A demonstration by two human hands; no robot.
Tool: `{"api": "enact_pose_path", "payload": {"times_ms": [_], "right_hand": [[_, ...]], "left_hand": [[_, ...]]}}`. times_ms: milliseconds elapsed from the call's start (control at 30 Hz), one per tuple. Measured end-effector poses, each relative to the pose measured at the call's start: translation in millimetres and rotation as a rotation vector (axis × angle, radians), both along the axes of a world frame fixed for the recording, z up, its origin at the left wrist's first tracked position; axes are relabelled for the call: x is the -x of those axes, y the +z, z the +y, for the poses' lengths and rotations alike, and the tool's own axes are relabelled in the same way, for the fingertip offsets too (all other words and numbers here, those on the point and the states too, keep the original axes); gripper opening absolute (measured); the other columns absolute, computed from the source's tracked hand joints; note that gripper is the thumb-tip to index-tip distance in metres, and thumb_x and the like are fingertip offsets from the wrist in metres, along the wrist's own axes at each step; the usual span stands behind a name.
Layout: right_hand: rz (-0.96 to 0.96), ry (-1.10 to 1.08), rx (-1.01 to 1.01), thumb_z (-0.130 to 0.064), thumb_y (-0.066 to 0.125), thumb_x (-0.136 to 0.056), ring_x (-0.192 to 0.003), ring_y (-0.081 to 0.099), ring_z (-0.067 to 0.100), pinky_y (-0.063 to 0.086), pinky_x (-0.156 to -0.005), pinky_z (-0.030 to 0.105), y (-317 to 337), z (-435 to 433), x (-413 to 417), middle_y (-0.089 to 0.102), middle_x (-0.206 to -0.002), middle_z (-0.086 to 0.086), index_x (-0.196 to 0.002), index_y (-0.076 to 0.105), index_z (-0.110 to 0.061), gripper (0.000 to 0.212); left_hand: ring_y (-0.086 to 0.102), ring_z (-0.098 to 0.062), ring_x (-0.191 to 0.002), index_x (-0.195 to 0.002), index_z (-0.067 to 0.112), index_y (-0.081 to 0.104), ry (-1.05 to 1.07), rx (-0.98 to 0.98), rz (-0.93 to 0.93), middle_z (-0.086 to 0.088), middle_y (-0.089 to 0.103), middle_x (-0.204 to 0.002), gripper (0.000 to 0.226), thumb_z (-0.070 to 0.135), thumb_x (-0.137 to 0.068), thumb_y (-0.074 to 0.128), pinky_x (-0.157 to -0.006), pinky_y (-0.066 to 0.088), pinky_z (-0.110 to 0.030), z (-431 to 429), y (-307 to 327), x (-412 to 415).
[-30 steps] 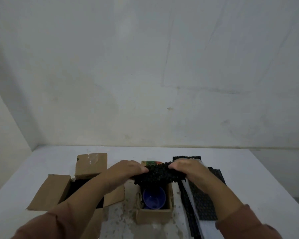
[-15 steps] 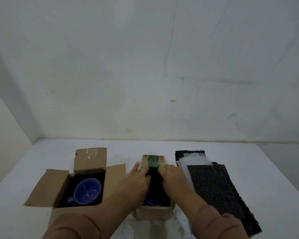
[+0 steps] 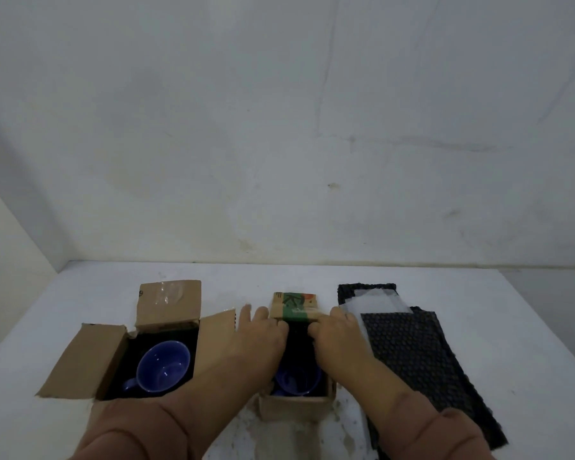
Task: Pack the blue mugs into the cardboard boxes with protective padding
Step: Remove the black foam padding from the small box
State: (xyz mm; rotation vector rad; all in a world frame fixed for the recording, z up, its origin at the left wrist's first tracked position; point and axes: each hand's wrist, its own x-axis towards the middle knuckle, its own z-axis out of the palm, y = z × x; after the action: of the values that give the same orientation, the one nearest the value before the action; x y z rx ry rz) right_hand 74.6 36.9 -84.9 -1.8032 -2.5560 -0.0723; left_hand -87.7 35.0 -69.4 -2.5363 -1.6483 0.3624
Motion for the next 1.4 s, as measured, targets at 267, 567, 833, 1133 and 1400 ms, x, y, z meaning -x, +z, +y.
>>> {"api": "enact_pose_path", "payload": {"times_ms": [267,567,833,1133,1400], "right_hand": [[0.002,-0.036,0.003,-0.005,0.046,-0.082,-0.097,0.051,0.031,0.033,-0.078,0.038,-5.3,-0.3,4.6,0.065,-0.095,0.013,-0.093,0.06,-0.014,0.02],[0.033,-0.093,0.008,-0.009,0.047,-0.085,-0.097,0.053,0.031,0.035,-0.081,0.039,-8.9,2.7,5.9,0.066,-0.096,0.009,-0.096,0.062,-0.018,0.021],[0.199,-0.09,0.04,-0.023,0.047,-0.091,-0.104,0.054,0.026,0.035,-0.087,0.035,-9.0,-3.6,-5.6,0.066,-0.112,0.0,-0.107,0.067,-0.025,0.026],[0.462,-0.692,0.349,-0.006,0.05,-0.089,-0.109,0.055,0.023,0.042,-0.086,0.02,-14.5,-55.7,-140.4,0.054,-0.128,0.012,-0.117,0.062,-0.009,0.031],[0.343,-0.53,0.447,-0.019,0.048,-0.093,-0.128,0.039,0.023,0.03,-0.104,0.019,-44.8,-79.3,-133.9,0.033,-0.146,0.011,-0.134,0.047,-0.019,0.042]], "left_hand": [[0.047,-0.031,-0.107,-0.104,0.014,0.051,0.017,0.025,-0.082,-0.011,0.059,-0.113,0.024,0.012,-0.082,0.06,-0.089,0.038,-0.039,2.8,-3.4,-1.2],[0.046,-0.03,-0.108,-0.107,0.016,0.054,-0.002,0.021,-0.073,-0.01,0.059,-0.113,0.026,0.015,-0.082,0.061,-0.089,0.037,-0.039,4.3,-4.5,-1.8],[0.047,-0.029,-0.105,-0.104,0.02,0.06,-0.019,0.004,-0.056,-0.006,0.06,-0.11,0.02,0.023,-0.084,0.055,-0.084,0.036,-0.04,2.4,-1.4,-2.4],[0.054,-0.017,-0.104,-0.106,0.019,0.067,0.017,0.298,-0.977,0.003,0.058,-0.107,0.026,0.013,-0.092,0.046,-0.078,0.04,-0.014,-33.4,-0.9,-91.3],[0.05,-0.009,-0.074,-0.075,0.021,0.053,0.743,0.999,-1.326,0.001,0.053,-0.083,0.022,0.006,-0.091,0.048,-0.058,0.041,-0.016,-31.6,-28.1,-175.7]]}}
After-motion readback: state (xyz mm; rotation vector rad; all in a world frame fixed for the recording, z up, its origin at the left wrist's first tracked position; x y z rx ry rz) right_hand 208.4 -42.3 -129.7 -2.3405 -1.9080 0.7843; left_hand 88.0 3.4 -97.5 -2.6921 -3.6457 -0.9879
